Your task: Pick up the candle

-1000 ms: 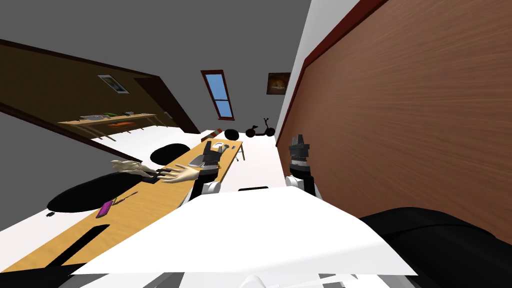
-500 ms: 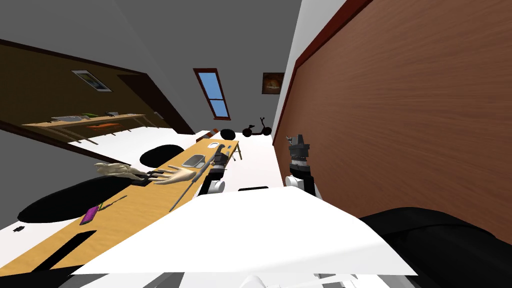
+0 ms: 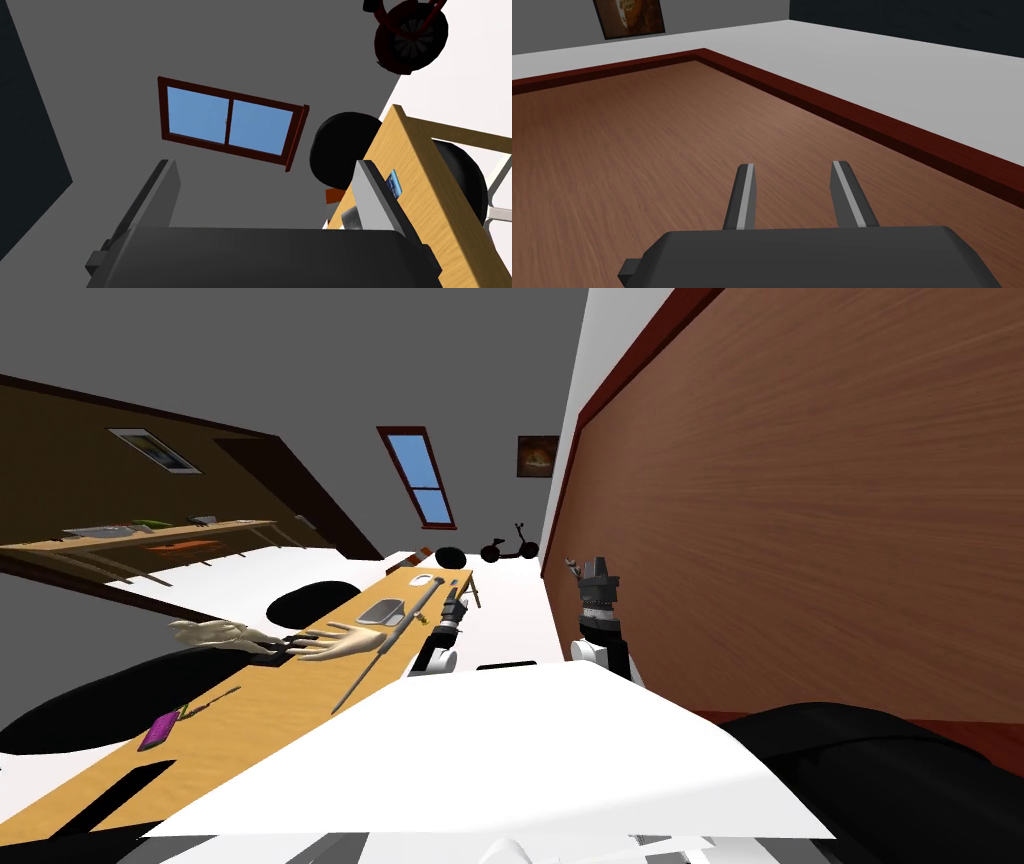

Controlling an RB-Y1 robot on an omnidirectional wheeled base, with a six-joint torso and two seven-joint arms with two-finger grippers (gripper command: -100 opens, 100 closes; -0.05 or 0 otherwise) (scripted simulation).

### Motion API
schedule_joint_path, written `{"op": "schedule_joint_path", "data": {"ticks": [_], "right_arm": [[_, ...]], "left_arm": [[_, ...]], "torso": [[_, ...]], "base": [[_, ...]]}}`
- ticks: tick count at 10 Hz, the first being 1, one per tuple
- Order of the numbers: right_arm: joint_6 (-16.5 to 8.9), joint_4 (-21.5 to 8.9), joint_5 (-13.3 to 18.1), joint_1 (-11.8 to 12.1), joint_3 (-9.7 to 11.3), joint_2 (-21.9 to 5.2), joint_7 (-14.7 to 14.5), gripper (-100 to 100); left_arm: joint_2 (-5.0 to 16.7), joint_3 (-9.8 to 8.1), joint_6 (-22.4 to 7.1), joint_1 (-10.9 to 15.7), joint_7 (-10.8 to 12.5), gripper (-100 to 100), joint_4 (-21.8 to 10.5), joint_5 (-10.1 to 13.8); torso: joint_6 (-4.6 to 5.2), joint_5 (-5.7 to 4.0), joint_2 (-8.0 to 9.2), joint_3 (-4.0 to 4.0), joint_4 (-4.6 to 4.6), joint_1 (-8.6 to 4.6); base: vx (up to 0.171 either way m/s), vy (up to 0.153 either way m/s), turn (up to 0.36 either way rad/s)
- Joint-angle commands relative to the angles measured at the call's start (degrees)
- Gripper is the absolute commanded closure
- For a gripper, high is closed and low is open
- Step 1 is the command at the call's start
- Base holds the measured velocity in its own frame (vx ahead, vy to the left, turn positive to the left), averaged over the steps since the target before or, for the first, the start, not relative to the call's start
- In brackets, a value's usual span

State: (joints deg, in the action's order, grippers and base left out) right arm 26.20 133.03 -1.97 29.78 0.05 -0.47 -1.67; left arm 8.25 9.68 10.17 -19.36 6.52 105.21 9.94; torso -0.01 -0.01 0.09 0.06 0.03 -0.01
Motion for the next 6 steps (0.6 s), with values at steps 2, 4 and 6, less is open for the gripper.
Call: {"op": "schedule_joint_path", "data": {"ticks": [2,4,6], "right_arm": [[0.0,0.0,0.0,0.0,0.0,0.0,0.0,0],[0.0,0.0,0.0,0.0,0.0,0.0,0.0,0],[0.0,0.0,0.0,0.0,0.0,0.0,0.0,0]], "left_arm": [[0.2,0.69,-2.2,0.4,-0.1,-100,-2.2,-0.1],[0.8,1.14,-4.5,1.2,-0.4,-100,-5.5,-0.6],[1.8,1.29,-6.7,1.8,-0.9,-100,-8.7,-1.5]], "torso": [[-0.01,0.01,0.0,0.0,0.0,0.04],[-0.01,0.02,-0.03,-0.02,-0.01,0.07],[-0.02,0.04,-0.08,-0.04,-0.02,0.21]], "base": [[-0.013,-0.001,-0.049],[-0.005,0.012,-0.057],[0.014,0.047,-0.068]]}}
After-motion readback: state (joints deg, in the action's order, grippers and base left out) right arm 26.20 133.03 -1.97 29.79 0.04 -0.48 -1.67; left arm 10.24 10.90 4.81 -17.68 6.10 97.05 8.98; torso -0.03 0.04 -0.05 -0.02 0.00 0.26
